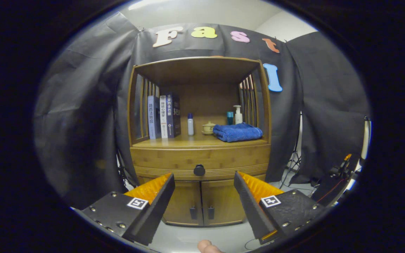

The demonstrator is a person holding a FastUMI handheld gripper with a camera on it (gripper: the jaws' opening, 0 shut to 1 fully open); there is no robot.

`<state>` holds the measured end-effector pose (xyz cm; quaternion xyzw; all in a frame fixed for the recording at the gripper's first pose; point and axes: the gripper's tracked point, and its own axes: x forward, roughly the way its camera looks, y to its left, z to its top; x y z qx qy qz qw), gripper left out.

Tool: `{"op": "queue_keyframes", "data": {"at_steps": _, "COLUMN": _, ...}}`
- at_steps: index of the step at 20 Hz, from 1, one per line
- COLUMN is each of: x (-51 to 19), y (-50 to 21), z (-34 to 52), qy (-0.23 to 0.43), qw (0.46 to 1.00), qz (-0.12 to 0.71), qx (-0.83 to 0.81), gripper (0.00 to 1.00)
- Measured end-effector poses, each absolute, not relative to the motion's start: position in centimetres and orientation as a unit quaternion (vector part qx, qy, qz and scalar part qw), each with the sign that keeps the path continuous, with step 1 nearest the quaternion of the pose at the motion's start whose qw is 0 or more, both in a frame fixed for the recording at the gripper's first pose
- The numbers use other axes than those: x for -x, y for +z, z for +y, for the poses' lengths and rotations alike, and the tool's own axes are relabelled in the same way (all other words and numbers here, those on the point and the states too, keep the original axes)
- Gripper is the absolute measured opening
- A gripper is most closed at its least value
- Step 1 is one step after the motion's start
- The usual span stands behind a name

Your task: Pull open the drawer, take out the items inside it, and place them on the countertop above the cabinet.

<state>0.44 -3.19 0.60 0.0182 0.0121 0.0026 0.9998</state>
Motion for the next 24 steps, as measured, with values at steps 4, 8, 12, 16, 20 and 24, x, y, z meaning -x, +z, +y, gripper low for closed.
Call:
{"op": "queue_keyframes", "data": {"at_steps": 4, "x": -0.2, "y": 2.2, "z": -3.3, "qy": 0.005, "qw": 1.0, "qz": -0.007, "qx": -0.011, "gripper": 1.0}}
{"op": "queue_keyframes", "data": {"at_steps": 8, "x": 0.2, "y": 3.7, "z": -4.2, "qy": -0.005, "qw": 1.0, "qz": -0.022, "qx": -0.014, "gripper": 1.0}}
{"op": "queue_keyframes", "data": {"at_steps": 12, "x": -0.5, "y": 3.0, "z": -4.0, "qy": -0.005, "qw": 1.0, "qz": 0.003, "qx": -0.024, "gripper": 1.0}}
{"op": "queue_keyframes", "data": {"at_steps": 16, "x": -1.2, "y": 4.8, "z": -3.5, "qy": -0.002, "qw": 1.0, "qz": -0.008, "qx": -0.004, "gripper": 1.0}}
{"op": "queue_keyframes", "data": {"at_steps": 20, "x": -3.3, "y": 4.7, "z": -3.5, "qy": -0.001, "qw": 1.0, "qz": -0.01, "qx": 0.001, "gripper": 1.0}}
{"op": "queue_keyframes", "data": {"at_steps": 24, "x": -6.0, "y": 3.5, "z": -4.1, "qy": -0.009, "qw": 1.0, "qz": 0.001, "qx": -0.007, "gripper": 1.0}}
